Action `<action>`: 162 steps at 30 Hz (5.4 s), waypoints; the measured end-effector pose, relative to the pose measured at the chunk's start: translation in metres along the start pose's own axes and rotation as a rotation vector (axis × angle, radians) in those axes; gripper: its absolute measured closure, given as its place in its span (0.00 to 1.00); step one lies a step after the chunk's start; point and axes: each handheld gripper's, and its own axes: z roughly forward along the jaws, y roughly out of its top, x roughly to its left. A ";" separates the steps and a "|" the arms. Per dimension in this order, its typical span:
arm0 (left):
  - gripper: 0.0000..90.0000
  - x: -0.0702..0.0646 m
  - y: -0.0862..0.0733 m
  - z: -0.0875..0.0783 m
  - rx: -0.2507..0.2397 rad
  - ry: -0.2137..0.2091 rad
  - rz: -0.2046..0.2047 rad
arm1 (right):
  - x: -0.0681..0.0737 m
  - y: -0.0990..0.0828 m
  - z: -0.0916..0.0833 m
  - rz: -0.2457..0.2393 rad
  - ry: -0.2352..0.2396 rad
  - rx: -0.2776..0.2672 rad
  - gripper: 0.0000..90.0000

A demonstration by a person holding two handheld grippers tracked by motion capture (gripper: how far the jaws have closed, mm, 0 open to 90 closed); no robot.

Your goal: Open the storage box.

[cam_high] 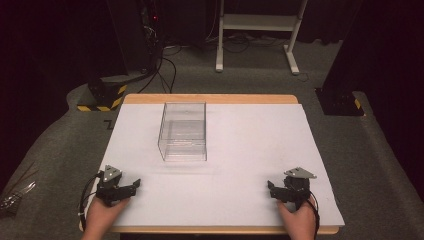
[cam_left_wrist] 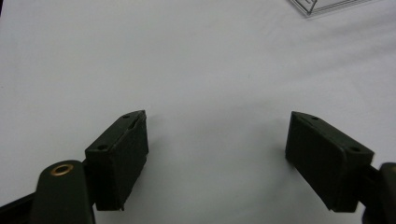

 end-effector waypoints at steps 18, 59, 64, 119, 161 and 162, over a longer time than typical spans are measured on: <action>0.24 0.000 0.000 0.000 0.001 0.001 0.003 | 0.000 0.000 0.000 0.000 0.002 -0.001 0.14; 0.31 -0.050 0.035 -0.015 -0.165 -0.273 0.070 | 0.000 0.000 0.000 -0.001 0.003 0.003 0.13; 0.32 -0.054 0.038 -0.014 -0.170 -0.290 0.076 | 0.001 0.000 0.000 0.000 0.002 0.003 0.13; 0.37 -0.079 0.097 0.035 -0.255 -0.359 0.047 | 0.001 -0.001 -0.001 -0.008 -0.003 -0.003 0.14; 0.70 -0.074 0.101 0.057 -0.371 -0.383 0.051 | 0.002 -0.001 -0.001 -0.025 0.003 -0.014 0.18; 0.71 -0.074 0.101 0.057 -0.372 -0.385 0.051 | 0.002 -0.001 -0.001 -0.025 0.003 -0.014 0.18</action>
